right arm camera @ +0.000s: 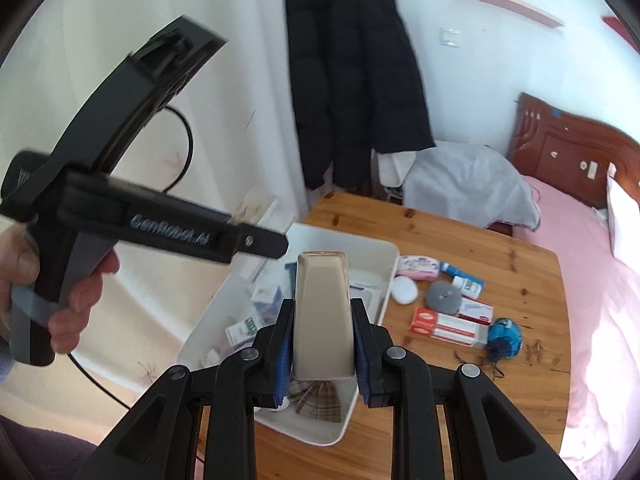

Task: Organize objects
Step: 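Carry the clear box and beige block over the tray and release them inside, then lift both tools from the tray toward the pill bottle and blue pouch, then grasp the white pill bottle with the left tool while the right tool grasps the blue pouch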

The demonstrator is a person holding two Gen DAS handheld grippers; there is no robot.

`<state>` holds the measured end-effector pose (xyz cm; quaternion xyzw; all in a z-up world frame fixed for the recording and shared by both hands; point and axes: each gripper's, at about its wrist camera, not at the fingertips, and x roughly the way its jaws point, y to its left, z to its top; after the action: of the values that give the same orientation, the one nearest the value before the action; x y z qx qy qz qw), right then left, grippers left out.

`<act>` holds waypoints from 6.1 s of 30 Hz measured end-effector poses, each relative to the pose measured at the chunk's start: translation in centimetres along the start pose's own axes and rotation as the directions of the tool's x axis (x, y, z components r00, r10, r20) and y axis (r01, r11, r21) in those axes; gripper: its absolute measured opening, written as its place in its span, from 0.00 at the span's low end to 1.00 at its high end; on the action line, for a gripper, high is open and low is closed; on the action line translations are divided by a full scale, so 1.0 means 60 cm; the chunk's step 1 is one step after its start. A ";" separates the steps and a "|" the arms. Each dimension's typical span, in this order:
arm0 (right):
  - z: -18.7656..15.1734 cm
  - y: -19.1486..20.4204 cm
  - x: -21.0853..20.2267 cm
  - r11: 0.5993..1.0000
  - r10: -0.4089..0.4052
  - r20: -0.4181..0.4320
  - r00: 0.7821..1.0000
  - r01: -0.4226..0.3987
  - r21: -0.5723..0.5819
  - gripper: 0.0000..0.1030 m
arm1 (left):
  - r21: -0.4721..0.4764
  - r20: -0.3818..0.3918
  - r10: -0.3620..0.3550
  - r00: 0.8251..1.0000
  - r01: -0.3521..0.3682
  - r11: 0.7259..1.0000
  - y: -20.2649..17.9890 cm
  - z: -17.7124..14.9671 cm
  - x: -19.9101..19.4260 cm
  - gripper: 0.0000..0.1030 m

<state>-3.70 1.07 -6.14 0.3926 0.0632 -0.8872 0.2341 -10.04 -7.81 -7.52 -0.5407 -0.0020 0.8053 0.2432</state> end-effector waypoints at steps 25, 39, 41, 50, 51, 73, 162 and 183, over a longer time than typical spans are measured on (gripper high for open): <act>-0.064 0.055 0.226 0.995 -0.088 -0.351 0.932 0.065 -0.076 0.26 | -0.057 -0.144 0.147 0.979 -0.157 0.986 0.119 -0.059 0.134 0.53; -0.061 0.064 0.269 0.997 -0.078 -0.395 0.916 0.061 -0.056 0.31 | -0.022 -0.289 0.167 0.943 -0.181 0.983 0.129 -0.068 0.242 0.53; -0.058 0.068 0.263 0.996 -0.085 -0.378 0.922 0.065 -0.065 0.57 | -0.029 -0.289 0.186 0.939 -0.203 0.979 0.136 -0.063 0.252 0.54; -0.052 0.076 0.241 0.989 -0.120 -0.313 0.942 0.088 -0.115 0.65 | -0.057 -0.222 0.241 0.945 -0.260 0.964 0.143 -0.038 0.230 0.69; -0.052 0.075 0.240 0.989 -0.122 -0.313 0.942 0.090 -0.115 0.65 | -0.053 -0.217 0.243 0.945 -0.260 0.964 0.141 -0.036 0.227 0.69; -0.033 0.063 0.193 0.988 -0.137 -0.240 0.961 0.114 -0.106 0.65 | -0.030 -0.126 0.222 0.967 -0.227 0.973 0.084 0.009 0.160 0.80; -0.159 -0.563 0.282 0.855 0.007 -0.266 0.964 0.132 0.501 0.65 | 0.764 -0.316 0.411 0.855 -0.027 0.645 -0.348 0.217 0.573 0.63; -0.167 -0.577 0.337 0.845 0.036 -0.300 0.953 0.132 0.519 0.65 | 0.761 -0.402 0.395 0.826 0.061 0.645 -0.341 0.217 0.644 0.38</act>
<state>-24.86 27.16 -30.14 0.5693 -0.1412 -0.8058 0.0811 -24.87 28.82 -30.28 -0.5917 0.4483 0.5688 0.3542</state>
